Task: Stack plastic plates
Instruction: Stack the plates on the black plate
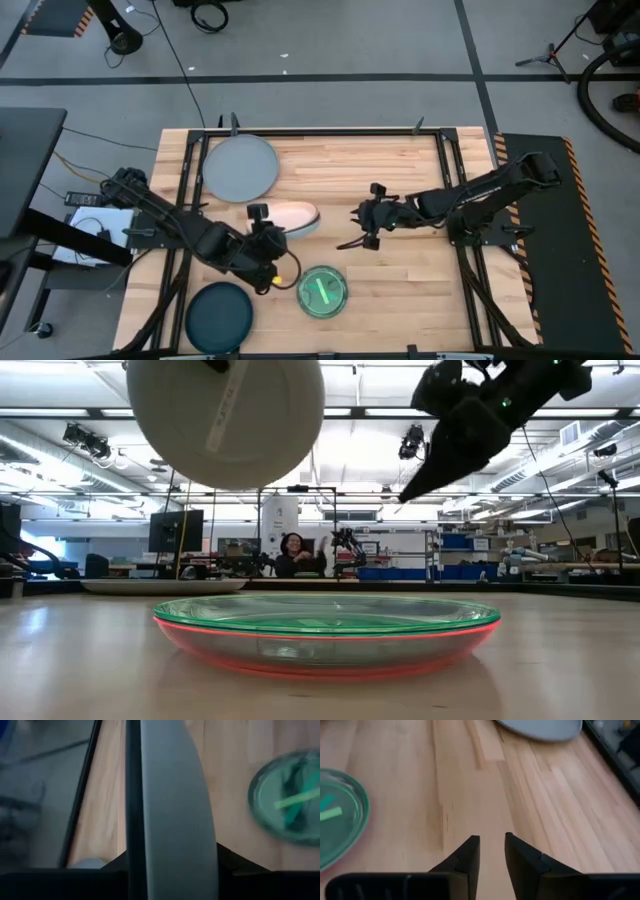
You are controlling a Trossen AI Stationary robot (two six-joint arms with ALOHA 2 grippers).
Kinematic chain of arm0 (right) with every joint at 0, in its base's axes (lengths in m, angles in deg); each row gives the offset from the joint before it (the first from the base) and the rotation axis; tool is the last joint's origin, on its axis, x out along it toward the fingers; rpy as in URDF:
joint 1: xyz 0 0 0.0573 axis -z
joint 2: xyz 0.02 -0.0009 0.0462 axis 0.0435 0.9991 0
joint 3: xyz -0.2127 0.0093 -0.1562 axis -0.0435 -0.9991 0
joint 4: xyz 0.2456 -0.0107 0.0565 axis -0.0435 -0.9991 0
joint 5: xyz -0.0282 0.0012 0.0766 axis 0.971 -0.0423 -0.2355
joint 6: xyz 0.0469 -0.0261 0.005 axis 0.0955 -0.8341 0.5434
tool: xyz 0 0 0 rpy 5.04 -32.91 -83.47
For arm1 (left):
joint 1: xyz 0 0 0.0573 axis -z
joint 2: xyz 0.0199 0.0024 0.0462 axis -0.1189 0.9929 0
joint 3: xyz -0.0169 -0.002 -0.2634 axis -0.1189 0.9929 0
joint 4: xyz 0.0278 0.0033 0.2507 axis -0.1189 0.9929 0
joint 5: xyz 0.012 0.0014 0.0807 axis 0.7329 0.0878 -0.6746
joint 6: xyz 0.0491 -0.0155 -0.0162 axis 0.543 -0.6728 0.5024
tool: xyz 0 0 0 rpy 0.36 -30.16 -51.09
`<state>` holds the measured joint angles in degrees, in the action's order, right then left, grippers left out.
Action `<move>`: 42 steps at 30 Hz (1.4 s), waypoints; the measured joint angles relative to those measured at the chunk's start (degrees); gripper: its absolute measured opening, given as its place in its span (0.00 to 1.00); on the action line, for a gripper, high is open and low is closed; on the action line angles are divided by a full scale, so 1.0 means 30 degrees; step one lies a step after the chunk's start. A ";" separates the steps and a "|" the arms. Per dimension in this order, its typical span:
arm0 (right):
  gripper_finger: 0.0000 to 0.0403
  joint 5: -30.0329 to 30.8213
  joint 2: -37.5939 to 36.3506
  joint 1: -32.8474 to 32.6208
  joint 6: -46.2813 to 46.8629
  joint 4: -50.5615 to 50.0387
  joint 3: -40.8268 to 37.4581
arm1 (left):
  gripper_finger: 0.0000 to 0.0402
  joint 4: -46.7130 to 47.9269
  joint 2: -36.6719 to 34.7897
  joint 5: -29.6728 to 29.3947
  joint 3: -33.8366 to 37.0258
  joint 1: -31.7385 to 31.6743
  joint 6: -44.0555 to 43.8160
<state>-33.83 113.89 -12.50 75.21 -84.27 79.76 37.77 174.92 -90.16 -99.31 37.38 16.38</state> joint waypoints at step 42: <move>0.24 -0.4487 -0.0015 -0.1725 0.0844 -0.4452 -0.0015 | 0.29 0.9998 0.2618 1.6902 -0.6575 0.4251 -2.2648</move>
<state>-47.30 113.85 -17.67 77.74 -97.62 79.71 67.76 182.77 -39.45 -119.03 50.14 -51.56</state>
